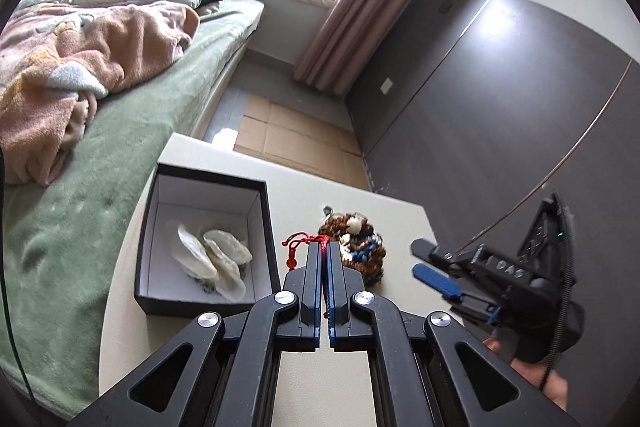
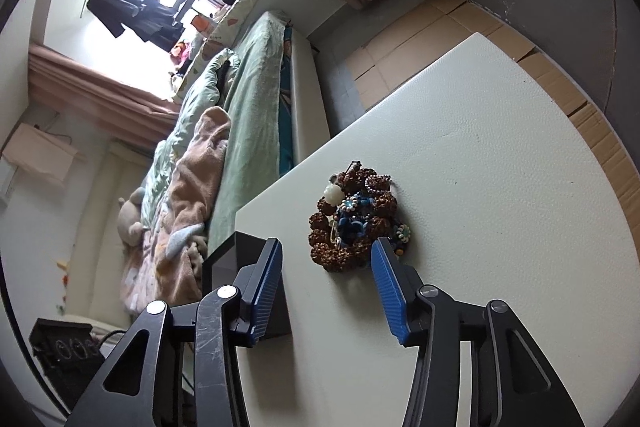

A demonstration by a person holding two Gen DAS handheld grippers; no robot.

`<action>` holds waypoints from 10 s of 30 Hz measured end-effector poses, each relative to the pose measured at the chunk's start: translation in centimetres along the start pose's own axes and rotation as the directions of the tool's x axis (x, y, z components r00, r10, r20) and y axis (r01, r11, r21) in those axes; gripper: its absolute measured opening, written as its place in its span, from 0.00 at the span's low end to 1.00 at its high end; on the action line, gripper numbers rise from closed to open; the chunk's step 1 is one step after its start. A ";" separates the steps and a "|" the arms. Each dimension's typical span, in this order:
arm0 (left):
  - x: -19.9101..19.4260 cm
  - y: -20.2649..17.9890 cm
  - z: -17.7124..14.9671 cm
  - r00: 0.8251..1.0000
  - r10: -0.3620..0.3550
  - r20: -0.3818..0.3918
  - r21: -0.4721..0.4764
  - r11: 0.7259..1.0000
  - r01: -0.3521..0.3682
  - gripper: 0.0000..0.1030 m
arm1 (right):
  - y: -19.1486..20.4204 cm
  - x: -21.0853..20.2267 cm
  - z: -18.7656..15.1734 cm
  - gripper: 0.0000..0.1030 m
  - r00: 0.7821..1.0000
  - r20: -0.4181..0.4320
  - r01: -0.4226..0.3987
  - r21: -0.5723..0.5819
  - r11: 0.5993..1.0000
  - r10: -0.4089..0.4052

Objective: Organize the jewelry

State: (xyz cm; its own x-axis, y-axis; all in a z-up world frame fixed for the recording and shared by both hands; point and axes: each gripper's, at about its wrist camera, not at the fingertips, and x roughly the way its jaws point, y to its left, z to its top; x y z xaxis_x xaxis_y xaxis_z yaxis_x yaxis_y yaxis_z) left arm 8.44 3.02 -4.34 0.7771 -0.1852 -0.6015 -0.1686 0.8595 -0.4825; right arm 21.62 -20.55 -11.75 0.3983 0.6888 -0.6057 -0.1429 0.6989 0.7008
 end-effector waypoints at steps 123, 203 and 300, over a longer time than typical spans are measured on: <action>15.7 -6.8 0.6 0.913 0.198 -0.356 0.330 0.941 -0.075 0.17 | -4.8 -4.0 4.5 0.79 0.986 0.077 0.134 0.188 0.973 -0.151; 6.1 0.5 6.1 0.981 0.072 -0.182 0.092 0.994 -0.056 0.12 | 0.0 0.5 0.9 0.19 1.000 -0.009 0.010 0.034 0.999 -0.009; 8.8 -5.7 2.1 0.945 0.272 -0.180 0.417 0.892 -0.177 0.64 | -1.2 -6.7 1.9 1.00 0.955 0.109 0.277 -0.015 0.961 -0.274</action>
State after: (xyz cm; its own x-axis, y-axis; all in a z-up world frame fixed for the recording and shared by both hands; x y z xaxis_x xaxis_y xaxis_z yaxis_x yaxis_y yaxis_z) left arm 17.50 -2.52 -5.57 0.5800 -0.0270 -0.8142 -0.0354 0.9977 -0.0583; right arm 20.87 -26.42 -7.79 0.5186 0.4455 -0.7298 -0.0405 0.8654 0.4995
